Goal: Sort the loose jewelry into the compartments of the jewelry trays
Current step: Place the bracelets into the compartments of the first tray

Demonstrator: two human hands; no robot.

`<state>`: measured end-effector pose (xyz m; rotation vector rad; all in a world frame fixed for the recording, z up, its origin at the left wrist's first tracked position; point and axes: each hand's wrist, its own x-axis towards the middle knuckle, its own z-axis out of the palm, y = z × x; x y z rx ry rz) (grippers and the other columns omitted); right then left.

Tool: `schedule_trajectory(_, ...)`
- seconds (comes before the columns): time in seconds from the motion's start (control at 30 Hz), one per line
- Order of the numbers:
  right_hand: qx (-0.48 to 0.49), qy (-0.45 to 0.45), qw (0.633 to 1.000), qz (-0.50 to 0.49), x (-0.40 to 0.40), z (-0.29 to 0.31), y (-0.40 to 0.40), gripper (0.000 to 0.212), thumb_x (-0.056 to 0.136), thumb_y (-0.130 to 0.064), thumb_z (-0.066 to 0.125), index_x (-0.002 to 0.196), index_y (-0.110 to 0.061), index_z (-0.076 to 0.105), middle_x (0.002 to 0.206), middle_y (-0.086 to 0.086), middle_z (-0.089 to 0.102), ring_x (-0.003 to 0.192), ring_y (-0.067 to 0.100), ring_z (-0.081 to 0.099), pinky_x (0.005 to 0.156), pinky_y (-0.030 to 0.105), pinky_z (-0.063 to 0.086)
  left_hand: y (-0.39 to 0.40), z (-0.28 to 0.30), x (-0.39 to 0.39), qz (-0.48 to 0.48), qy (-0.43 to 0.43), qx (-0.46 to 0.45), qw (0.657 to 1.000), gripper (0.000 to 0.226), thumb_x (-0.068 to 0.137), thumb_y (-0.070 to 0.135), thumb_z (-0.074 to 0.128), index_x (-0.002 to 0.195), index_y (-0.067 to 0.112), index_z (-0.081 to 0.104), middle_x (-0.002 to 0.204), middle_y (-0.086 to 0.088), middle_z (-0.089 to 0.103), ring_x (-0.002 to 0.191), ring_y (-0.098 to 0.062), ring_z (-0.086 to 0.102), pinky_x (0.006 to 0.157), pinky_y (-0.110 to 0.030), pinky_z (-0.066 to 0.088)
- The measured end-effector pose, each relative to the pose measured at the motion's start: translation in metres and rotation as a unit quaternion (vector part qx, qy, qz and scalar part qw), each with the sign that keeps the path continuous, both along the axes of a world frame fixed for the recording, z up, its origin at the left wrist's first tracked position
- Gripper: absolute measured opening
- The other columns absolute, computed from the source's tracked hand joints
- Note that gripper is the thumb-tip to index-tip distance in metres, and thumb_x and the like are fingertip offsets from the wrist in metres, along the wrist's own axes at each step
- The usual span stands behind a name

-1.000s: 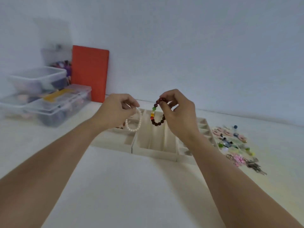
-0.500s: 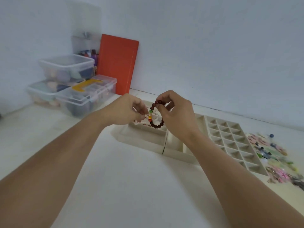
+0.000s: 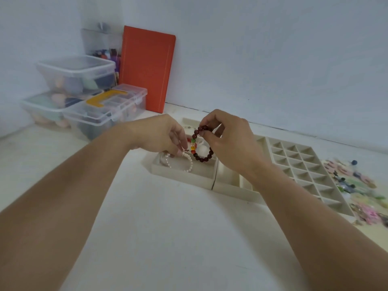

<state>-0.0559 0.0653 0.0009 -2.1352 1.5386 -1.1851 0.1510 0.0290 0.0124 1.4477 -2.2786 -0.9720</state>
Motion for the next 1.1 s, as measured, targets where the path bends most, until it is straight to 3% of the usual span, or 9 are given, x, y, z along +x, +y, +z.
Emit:
schedule_trajectory(0.1,0.003,-0.005,1.000,0.001,-0.002,0.000,-0.002,0.012,0.088,-0.027,0.069,0.086,-0.038,0.065,0.082,-0.025,0.066,0.064,0.006,0.062,0.065,0.043,0.058,-0.002,-0.002,0.000,0.015,-0.020,-0.011,1.000,0.018,0.080,0.010,0.083,0.090,0.024,0.076,0.078,0.007,0.076,0.070,-0.005,0.069,0.076,-0.026,0.054)
schedule_trajectory(0.37,0.013,0.008,1.000,-0.003,-0.003,0.003,-0.001,0.012,0.087,-0.026,0.072,0.085,-0.037,0.066,0.081,-0.022,0.067,0.064,0.007,0.065,0.070,0.042,0.058,-0.003,-0.005,-0.006,0.036,-0.081,-0.043,0.995,0.022,0.077,0.015,0.086,0.088,0.029,0.073,0.083,0.013,0.075,0.069,0.004,0.067,0.057,-0.008,0.043)
schedule_trajectory(0.5,0.015,0.017,1.000,-0.011,-0.004,0.005,-0.001,0.013,0.087,-0.025,0.071,0.085,-0.036,0.066,0.080,-0.022,0.068,0.065,0.007,0.065,0.072,0.041,0.058,0.001,-0.008,-0.016,0.032,-0.122,-0.064,0.990,0.022,0.074,0.018,0.087,0.085,0.030,0.072,0.084,0.013,0.071,0.078,-0.005,0.066,0.062,-0.019,0.044)
schedule_trajectory(0.7,0.019,0.020,1.000,-0.008,-0.005,0.006,0.001,0.012,0.087,-0.025,0.071,0.086,-0.036,0.066,0.080,-0.022,0.068,0.063,0.007,0.066,0.073,0.042,0.058,0.000,-0.015,-0.020,0.082,-0.207,-0.151,0.963,0.041,0.071,0.009,0.083,0.102,0.031,0.066,0.103,0.006,0.056,0.101,-0.017,0.050,0.077,-0.030,0.044)
schedule_trajectory(0.83,0.015,0.025,1.000,-0.009,-0.005,0.006,0.001,0.012,0.087,-0.025,0.070,0.087,-0.036,0.066,0.081,-0.019,0.069,0.066,0.009,0.067,0.073,0.041,0.058,-0.001,-0.014,-0.015,0.088,-0.206,-0.117,0.967,0.046,0.070,0.004,0.078,0.102,0.033,0.062,0.110,0.004,0.056,0.102,-0.017,0.046,0.068,-0.030,0.039)
schedule_trajectory(1.0,0.015,0.031,0.999,-0.009,-0.004,0.006,0.001,0.011,0.087,-0.026,0.070,0.087,-0.036,0.066,0.081,-0.020,0.069,0.068,0.008,0.066,0.073,0.040,0.058,-0.004,-0.013,-0.012,0.099,-0.222,-0.102,0.965,0.052,0.066,0.006,0.081,0.101,0.038,0.063,0.117,0.001,0.054,0.111,-0.023,0.046,0.079,-0.035,0.044)
schedule_trajectory(1.1,0.015,0.032,0.999,-0.010,-0.004,0.006,0.001,0.011,0.087,-0.027,0.070,0.087,-0.037,0.066,0.081,-0.020,0.070,0.068,0.008,0.066,0.072,0.040,0.058,-0.004,-0.012,-0.013,0.100,-0.205,-0.121,0.966,0.039,0.067,0.013,0.087,0.091,0.036,0.066,0.110,0.004,0.059,0.104,-0.018,0.051,0.077,-0.031,0.045)
